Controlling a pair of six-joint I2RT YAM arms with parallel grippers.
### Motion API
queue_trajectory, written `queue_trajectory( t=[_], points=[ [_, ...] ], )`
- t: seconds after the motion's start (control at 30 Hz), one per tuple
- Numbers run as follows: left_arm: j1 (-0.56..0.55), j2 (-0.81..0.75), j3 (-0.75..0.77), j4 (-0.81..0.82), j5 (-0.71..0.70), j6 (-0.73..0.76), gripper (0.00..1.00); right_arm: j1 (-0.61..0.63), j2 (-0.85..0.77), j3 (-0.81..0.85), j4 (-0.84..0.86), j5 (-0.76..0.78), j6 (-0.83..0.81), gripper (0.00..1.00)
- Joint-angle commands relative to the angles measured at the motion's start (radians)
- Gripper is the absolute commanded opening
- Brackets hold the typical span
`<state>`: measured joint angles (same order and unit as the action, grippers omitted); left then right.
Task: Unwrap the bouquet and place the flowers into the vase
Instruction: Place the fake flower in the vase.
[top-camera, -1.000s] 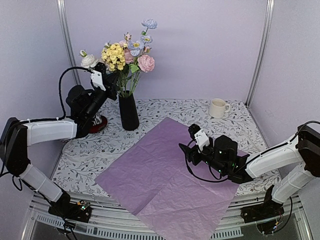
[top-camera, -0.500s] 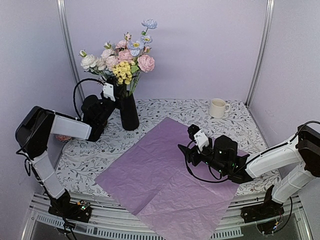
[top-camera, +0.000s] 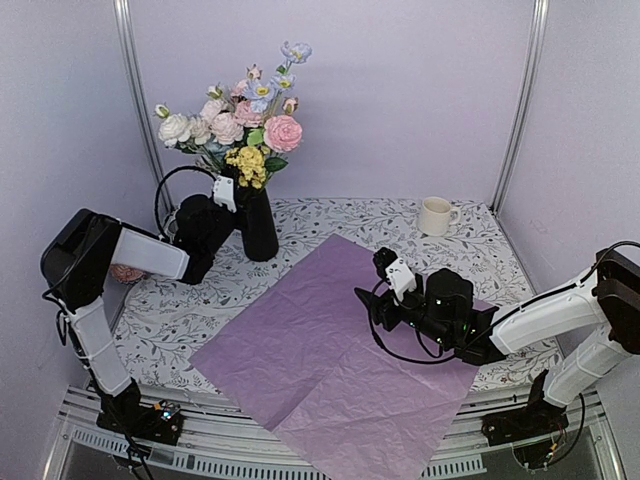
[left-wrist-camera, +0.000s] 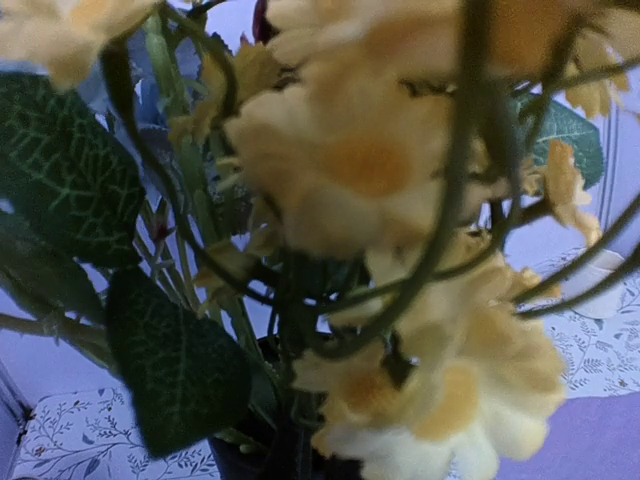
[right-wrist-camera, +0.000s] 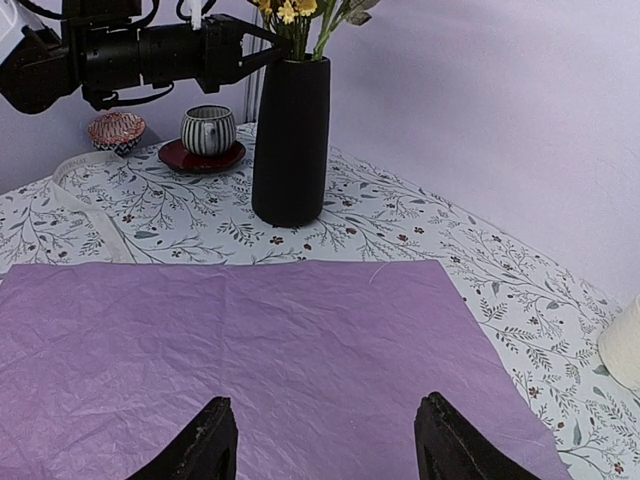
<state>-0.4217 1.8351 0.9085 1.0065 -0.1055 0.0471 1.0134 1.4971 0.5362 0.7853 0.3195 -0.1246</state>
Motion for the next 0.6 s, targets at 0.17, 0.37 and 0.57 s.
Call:
queue_trajectory(
  t=[0.17,0.37,0.57],
  points=[
    [0.010,0.062,0.011,-0.152,0.032,-0.067,0.00,-0.002,-0.012,0.016,-0.011,0.001,0.003,0.62],
    [0.010,0.046,0.000,-0.156,0.030,-0.063,0.00,-0.003,-0.009,0.018,-0.012,0.004,0.001,0.63],
    [0.011,0.021,-0.006,-0.184,0.086,-0.031,0.00,-0.004,-0.010,0.015,-0.012,0.006,-0.001,0.63]
  ],
)
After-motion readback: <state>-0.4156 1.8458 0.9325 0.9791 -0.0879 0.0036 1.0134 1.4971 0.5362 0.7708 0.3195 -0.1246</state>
